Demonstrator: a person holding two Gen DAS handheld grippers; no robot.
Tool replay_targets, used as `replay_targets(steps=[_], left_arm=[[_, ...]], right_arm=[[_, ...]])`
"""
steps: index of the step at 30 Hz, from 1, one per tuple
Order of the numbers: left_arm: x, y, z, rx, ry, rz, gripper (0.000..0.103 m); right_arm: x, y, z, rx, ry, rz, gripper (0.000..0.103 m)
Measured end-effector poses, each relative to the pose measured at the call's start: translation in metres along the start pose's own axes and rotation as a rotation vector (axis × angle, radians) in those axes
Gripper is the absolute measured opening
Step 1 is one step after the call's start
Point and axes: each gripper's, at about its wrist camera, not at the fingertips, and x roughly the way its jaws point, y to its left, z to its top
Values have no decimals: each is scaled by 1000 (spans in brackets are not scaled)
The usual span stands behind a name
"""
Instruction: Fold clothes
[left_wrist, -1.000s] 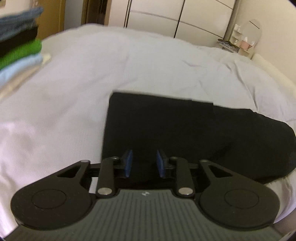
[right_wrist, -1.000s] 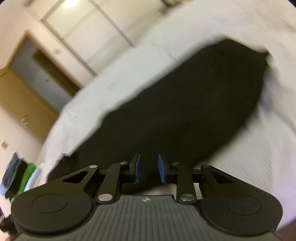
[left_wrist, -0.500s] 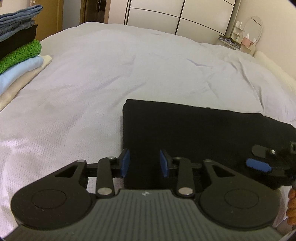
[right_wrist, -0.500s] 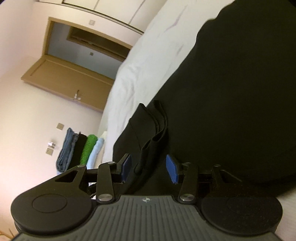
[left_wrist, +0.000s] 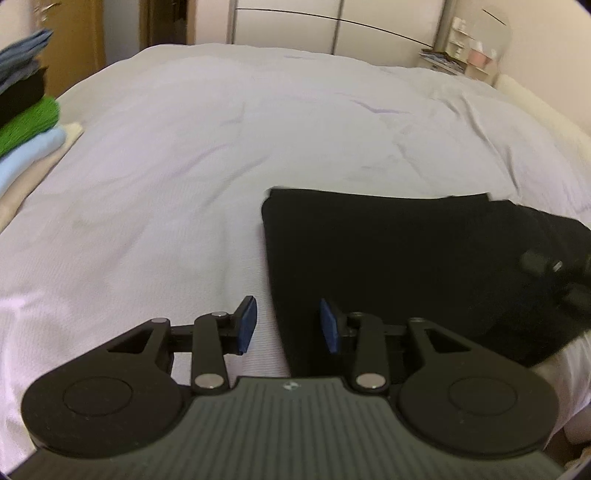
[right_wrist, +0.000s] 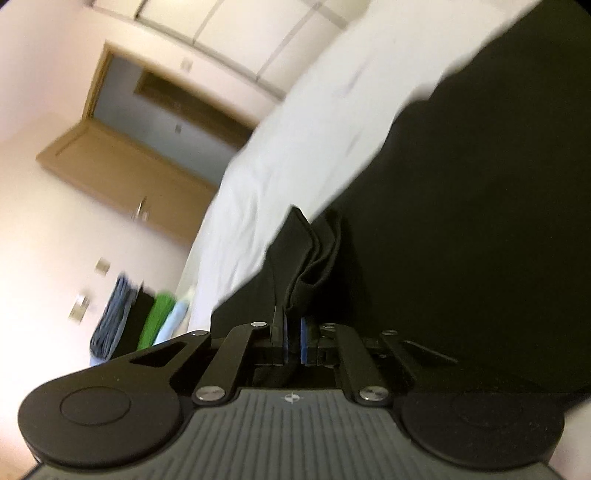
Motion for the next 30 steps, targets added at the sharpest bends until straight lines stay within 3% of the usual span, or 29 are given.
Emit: replay_targets(steps=[6, 10, 14, 17, 19, 21, 23, 27, 30], left_arm=[[11, -47, 2, 76, 29, -52, 37], [20, -75, 1, 115, 49, -94, 38], [29, -94, 1, 144, 71, -93, 40], [32, -98, 4, 148, 77, -85, 40], [34, -100, 8, 151, 79, -84, 40], [36, -102, 12, 165, 79, -77, 40], [39, -106, 18, 183, 84, -78, 40], [41, -118, 26, 236, 94, -115, 41], [42, -132, 22, 298, 93, -160, 46]], right_arm=[[-93, -45, 35, 23, -214, -165, 7], [-134, -84, 44, 69, -270, -292, 7], [-138, -112, 40, 185, -262, -233, 8], [-143, -117, 39, 208, -271, -174, 27], [-146, -123, 43, 208, -269, -156, 29], [-144, -126, 47, 202, -258, -154, 29], [-145, -125, 50, 164, -246, -171, 10], [-165, -97, 54, -50, -275, -182, 7], [-199, -83, 62, -155, -360, -208, 7]])
